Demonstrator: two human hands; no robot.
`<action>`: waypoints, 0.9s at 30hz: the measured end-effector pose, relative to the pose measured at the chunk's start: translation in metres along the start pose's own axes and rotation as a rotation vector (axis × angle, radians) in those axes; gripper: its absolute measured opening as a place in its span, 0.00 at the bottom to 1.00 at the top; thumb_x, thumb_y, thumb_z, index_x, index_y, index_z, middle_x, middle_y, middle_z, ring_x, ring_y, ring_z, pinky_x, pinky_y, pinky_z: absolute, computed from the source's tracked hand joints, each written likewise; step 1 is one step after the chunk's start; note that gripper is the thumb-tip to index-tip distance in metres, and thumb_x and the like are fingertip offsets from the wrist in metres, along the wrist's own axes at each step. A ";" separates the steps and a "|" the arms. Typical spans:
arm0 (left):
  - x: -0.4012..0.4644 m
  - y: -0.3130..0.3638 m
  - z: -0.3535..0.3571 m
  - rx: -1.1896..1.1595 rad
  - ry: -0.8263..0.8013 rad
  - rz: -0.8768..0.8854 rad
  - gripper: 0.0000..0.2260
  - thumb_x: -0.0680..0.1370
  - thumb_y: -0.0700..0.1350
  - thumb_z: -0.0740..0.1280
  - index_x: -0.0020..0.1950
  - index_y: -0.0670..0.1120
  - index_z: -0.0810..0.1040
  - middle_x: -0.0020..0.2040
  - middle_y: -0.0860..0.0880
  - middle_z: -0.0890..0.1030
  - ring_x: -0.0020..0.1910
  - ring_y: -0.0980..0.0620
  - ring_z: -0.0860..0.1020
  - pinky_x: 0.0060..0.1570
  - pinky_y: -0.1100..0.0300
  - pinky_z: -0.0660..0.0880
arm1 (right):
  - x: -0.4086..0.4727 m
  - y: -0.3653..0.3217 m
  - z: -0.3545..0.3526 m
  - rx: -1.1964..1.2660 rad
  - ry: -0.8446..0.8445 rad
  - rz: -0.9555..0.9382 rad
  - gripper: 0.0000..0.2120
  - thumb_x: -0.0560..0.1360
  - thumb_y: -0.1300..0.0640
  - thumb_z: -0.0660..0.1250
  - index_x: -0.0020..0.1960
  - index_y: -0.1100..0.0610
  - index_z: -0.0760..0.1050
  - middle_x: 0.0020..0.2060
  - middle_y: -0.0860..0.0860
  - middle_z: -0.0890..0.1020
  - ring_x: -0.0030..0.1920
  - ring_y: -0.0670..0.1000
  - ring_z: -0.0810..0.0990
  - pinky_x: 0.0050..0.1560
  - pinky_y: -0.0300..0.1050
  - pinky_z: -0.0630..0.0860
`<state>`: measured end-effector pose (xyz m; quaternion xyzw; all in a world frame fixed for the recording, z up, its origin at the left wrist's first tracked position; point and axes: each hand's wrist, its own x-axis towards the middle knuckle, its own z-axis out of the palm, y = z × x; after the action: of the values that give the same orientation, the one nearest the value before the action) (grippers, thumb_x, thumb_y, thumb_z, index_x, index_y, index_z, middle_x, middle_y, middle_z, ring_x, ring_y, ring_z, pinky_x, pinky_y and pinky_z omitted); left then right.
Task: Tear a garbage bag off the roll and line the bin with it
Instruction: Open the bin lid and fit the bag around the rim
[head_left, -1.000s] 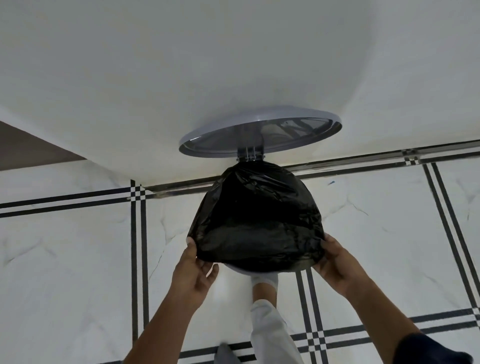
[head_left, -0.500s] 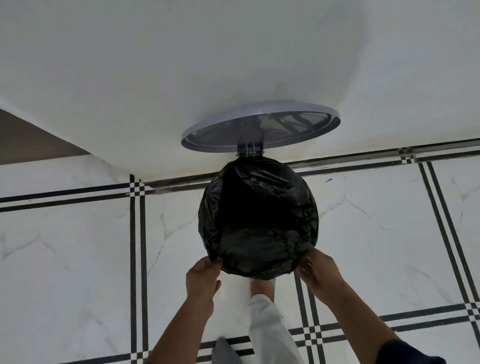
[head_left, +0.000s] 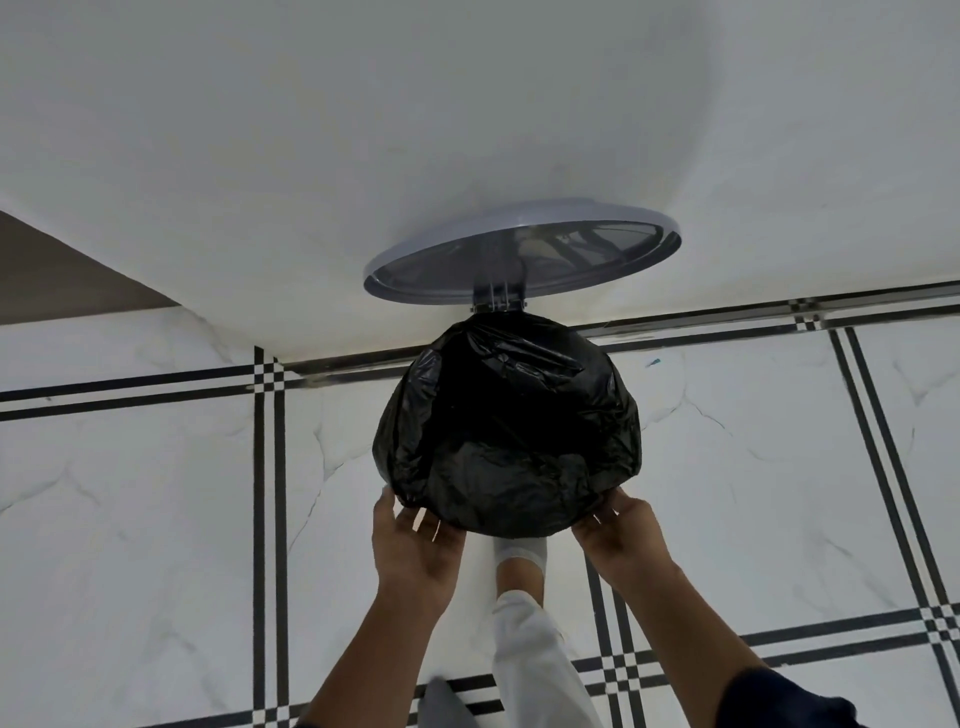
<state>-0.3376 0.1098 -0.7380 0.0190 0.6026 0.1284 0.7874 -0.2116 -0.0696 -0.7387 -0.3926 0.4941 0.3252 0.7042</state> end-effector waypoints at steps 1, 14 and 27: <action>0.001 -0.001 -0.002 0.024 -0.017 0.022 0.20 0.80 0.55 0.69 0.66 0.43 0.79 0.60 0.41 0.82 0.60 0.41 0.81 0.57 0.46 0.80 | 0.000 -0.001 0.001 0.007 0.027 -0.009 0.14 0.81 0.69 0.56 0.53 0.62 0.80 0.37 0.54 0.85 0.42 0.53 0.81 0.44 0.46 0.84; 0.010 -0.003 0.000 0.353 0.212 0.203 0.10 0.81 0.32 0.66 0.61 0.41 0.76 0.53 0.40 0.83 0.46 0.45 0.83 0.42 0.55 0.85 | -0.011 -0.010 -0.008 -0.307 0.076 -0.158 0.09 0.81 0.62 0.64 0.55 0.59 0.83 0.49 0.52 0.88 0.49 0.53 0.85 0.52 0.48 0.80; -0.006 -0.009 -0.020 0.314 -0.179 0.105 0.24 0.79 0.30 0.64 0.73 0.49 0.76 0.66 0.48 0.83 0.65 0.47 0.81 0.62 0.50 0.78 | 0.004 -0.021 -0.011 -0.276 0.002 -0.106 0.11 0.85 0.61 0.60 0.60 0.61 0.81 0.57 0.55 0.86 0.58 0.56 0.83 0.66 0.56 0.77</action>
<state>-0.3565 0.0975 -0.7393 0.1841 0.5411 0.0715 0.8174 -0.1974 -0.0887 -0.7402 -0.5116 0.4241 0.3518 0.6592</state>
